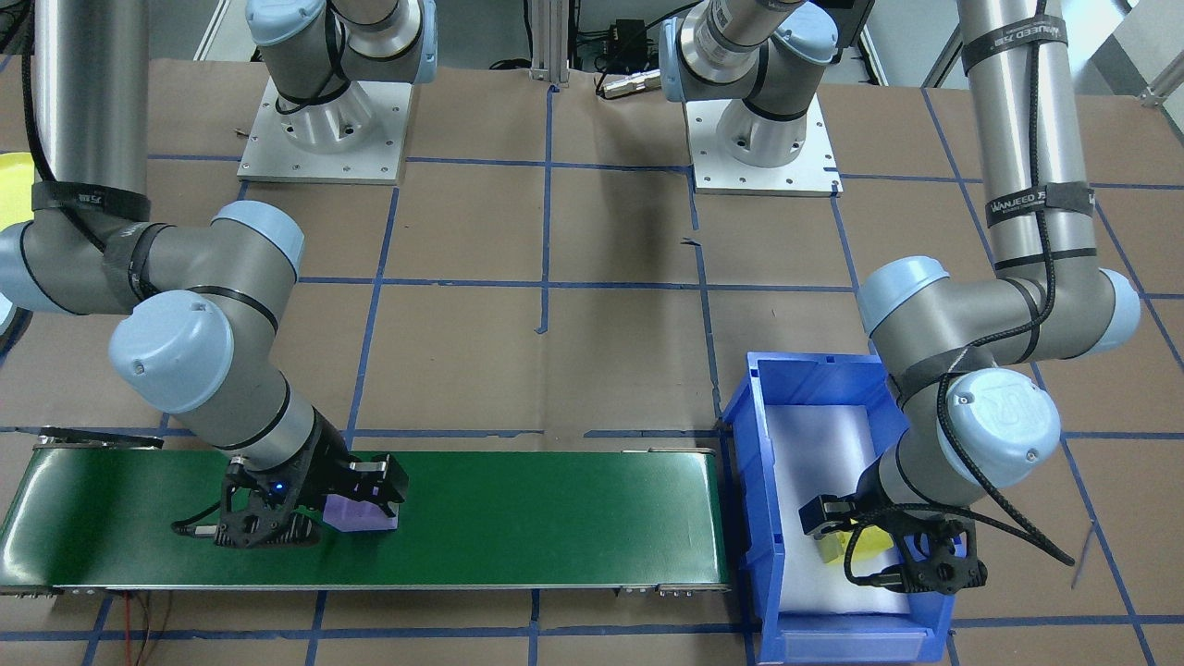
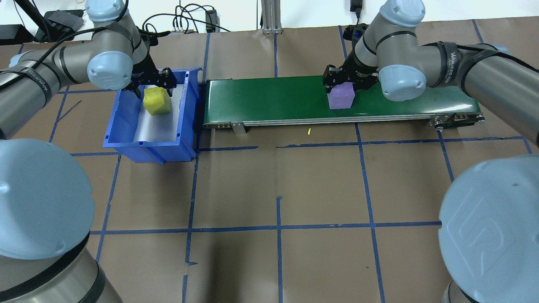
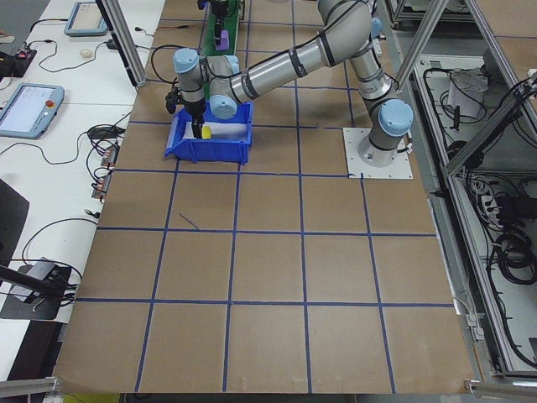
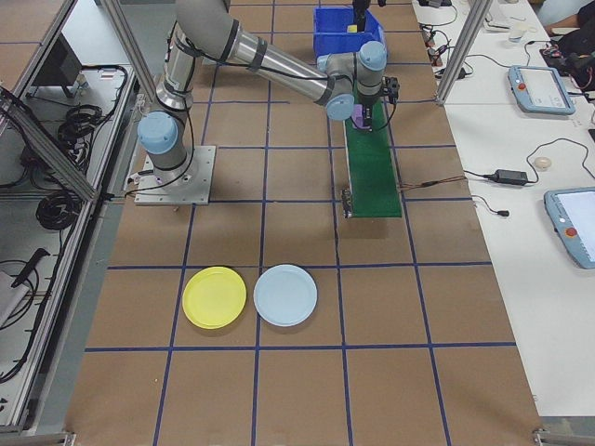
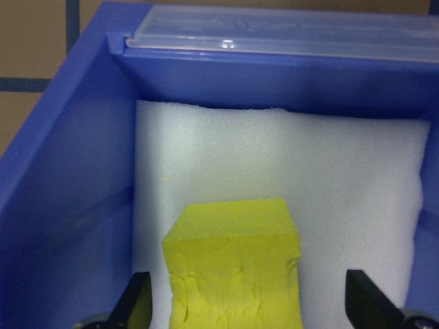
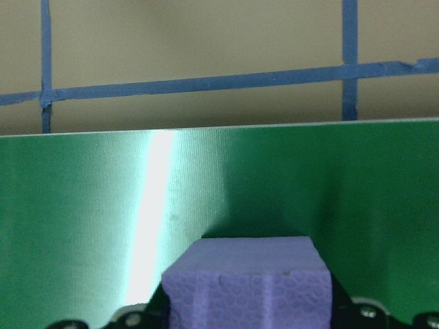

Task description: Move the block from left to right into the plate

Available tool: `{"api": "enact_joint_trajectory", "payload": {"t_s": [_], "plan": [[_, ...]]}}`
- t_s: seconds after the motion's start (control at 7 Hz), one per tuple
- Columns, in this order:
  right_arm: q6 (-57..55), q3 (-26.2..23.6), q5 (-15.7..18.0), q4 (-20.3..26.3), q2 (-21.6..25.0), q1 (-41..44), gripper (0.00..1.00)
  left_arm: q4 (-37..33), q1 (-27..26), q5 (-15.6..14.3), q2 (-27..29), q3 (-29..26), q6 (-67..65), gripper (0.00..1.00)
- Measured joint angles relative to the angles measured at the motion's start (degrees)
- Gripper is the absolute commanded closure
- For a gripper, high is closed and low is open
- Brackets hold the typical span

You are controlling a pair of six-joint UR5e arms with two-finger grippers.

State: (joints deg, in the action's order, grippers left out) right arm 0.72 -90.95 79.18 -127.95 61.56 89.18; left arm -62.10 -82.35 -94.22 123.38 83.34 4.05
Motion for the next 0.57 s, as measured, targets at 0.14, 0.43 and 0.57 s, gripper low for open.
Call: {"api": "enact_joint_trajectory", "payload": {"t_s": [0.14, 0.43, 0.57], "plan": [[5.5, 1.1, 3.9, 0.6, 0.8, -0.7, 0.80, 0.1, 0.0, 0.0, 0.2, 0.0, -0.1, 0.02], [24.9, 0.5, 12.8, 3.0, 4.8, -6.7, 0.80, 0.1, 0.0, 0.1, 0.6, 0.0, -0.2, 0.16], [35.8, -0.7, 15.4, 4.8, 7.6, -12.7, 0.80, 0.1, 0.0, 0.1, 0.8, 0.0, -0.2, 0.18]]}}
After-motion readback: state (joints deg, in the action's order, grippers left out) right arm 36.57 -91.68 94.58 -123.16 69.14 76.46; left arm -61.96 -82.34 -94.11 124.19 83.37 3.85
